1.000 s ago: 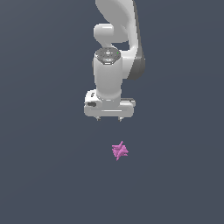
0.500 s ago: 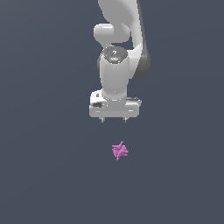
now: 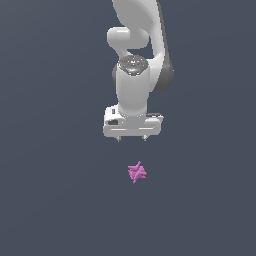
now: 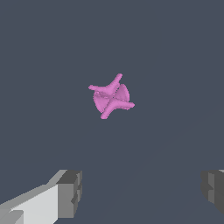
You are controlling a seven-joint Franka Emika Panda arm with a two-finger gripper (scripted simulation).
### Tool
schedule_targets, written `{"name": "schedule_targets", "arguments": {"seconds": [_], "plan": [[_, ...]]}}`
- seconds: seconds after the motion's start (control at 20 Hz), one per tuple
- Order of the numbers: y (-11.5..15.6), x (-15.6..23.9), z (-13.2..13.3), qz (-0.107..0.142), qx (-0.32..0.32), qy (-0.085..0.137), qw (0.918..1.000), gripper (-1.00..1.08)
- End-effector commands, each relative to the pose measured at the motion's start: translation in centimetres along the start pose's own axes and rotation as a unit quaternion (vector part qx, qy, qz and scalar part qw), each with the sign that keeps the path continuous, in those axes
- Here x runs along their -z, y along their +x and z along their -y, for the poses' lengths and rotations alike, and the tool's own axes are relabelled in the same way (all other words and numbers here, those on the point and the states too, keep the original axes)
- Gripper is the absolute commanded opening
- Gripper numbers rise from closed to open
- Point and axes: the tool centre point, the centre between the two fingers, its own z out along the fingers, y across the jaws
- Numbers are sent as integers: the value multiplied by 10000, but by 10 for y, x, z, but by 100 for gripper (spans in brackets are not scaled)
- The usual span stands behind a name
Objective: Pick up the object and move it to a goal position.
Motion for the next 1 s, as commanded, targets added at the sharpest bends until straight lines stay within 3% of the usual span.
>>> {"name": "schedule_targets", "arguments": {"seconds": [0.0, 0.4, 0.95], "plan": [[4, -4, 1, 16, 98, -5, 10000, 100], [30, -29, 8, 98, 683, -21, 9976, 100], [67, -79, 19, 231, 1645, 4, 9861, 100]]}}
